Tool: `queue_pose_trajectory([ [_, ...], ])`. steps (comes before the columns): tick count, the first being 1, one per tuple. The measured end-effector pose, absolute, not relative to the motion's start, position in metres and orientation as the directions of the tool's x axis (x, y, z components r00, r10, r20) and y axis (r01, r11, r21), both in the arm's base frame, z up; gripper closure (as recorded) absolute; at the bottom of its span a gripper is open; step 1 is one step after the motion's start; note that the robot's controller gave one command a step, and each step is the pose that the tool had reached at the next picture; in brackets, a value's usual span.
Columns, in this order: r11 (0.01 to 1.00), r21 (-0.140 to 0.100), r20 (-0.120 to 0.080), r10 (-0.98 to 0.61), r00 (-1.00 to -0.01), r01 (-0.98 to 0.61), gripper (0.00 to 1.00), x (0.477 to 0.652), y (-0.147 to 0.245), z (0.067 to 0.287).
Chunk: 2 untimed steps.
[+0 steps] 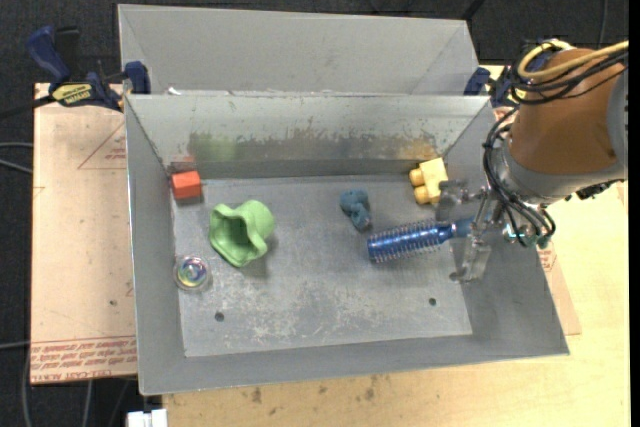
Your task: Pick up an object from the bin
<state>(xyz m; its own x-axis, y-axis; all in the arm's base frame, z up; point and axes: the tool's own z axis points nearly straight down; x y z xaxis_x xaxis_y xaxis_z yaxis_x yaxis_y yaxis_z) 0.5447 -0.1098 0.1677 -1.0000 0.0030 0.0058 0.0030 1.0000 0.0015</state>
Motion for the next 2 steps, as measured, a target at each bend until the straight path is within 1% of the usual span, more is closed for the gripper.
queue_pose_trajectory([
  [1,0.999,0.002,0.003,-0.043,-0.999,-0.043,0.0,0.5799,-0.1099,0.0658],
  [2,0.999,0.0,-0.002,-0.046,-0.999,-0.046,1.0,0.581,-0.1101,0.0706],
])
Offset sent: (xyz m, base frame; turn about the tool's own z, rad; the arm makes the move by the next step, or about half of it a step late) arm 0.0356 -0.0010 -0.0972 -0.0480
